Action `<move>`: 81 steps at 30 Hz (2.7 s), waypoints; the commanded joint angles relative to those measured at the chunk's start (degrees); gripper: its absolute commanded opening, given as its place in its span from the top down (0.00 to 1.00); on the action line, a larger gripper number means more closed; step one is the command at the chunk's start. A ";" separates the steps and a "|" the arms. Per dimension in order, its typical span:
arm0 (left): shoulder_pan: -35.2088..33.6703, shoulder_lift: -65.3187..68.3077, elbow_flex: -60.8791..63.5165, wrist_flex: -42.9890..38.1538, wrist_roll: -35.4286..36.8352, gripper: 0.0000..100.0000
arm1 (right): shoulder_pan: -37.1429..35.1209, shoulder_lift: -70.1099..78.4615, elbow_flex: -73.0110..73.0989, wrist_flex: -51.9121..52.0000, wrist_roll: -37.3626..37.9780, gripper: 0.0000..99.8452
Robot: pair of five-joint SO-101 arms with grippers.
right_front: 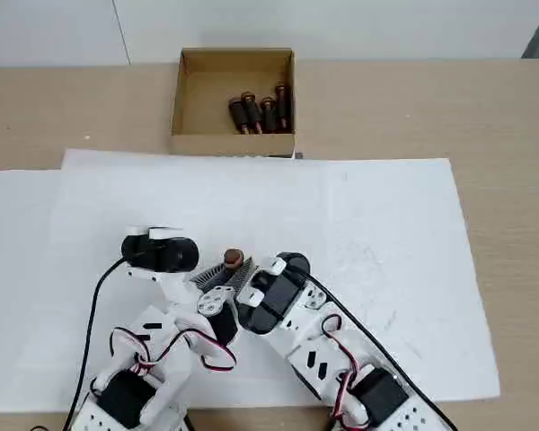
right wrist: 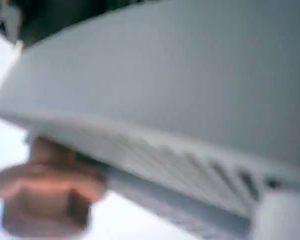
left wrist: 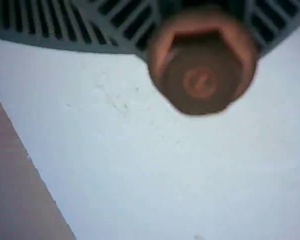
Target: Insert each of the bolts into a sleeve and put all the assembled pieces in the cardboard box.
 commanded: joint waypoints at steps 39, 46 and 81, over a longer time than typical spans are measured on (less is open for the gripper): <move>-11.60 -0.35 -3.56 0.26 -21.36 0.99 | 8.75 -0.75 -0.44 -1.54 -0.09 1.00; -17.32 -0.35 -4.44 -3.43 -21.54 1.00 | 11.12 -0.75 0.35 -1.54 -3.34 1.00; -32.00 -0.26 6.20 0.00 -29.71 1.00 | 23.25 39.08 -46.68 -1.45 -16.09 1.00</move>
